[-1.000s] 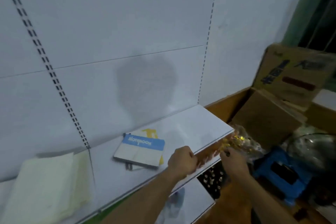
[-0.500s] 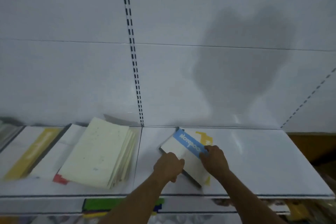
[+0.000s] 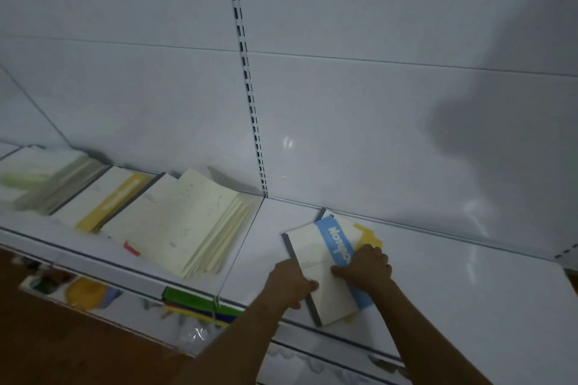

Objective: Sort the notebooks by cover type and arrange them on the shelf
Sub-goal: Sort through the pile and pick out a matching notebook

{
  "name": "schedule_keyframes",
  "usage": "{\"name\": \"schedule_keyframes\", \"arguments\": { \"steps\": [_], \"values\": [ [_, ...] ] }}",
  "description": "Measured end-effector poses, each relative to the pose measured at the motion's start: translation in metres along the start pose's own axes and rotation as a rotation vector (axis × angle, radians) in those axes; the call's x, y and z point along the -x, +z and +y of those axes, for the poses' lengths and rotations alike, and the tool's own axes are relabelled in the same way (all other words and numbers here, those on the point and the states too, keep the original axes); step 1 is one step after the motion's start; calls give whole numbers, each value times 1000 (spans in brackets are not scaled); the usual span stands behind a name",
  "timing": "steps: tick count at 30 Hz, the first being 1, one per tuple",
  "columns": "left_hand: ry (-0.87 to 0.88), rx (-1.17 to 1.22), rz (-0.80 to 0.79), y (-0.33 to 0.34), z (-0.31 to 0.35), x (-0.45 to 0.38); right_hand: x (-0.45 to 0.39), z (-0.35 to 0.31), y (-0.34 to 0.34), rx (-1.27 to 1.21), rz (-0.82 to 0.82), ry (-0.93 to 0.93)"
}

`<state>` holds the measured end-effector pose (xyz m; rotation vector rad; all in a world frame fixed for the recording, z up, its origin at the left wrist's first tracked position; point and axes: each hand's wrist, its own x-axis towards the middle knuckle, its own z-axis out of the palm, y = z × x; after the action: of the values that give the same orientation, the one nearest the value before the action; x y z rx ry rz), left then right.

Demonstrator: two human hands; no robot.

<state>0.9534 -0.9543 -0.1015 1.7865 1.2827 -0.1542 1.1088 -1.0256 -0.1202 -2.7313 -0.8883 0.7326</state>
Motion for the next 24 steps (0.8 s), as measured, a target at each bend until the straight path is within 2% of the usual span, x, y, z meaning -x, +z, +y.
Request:
{"name": "schedule_keyframes", "arguments": {
  "steps": [3, 6, 10, 14, 20, 24],
  "values": [
    [-28, 39, -22, 1, 2, 3, -7, 7, -3, -30, -64, -18],
    [-30, 64, 2, 7, 2, 6, -6, 13, -1, -55, -46, -82],
    [-40, 67, 54, 13, -2, 7, -2, 18, 6, -212, -29, -112],
    [-73, 154, 62, 11, -5, 6, -3, 14, 7, -118, -28, -153],
    [-96, 218, 81, 11, -10, 6, -13, 9, 5, -79, -129, -161],
    [-50, 341, 52, -8, -8, 3, -16, -11, -6, -275, -119, -172]
  ]
}}
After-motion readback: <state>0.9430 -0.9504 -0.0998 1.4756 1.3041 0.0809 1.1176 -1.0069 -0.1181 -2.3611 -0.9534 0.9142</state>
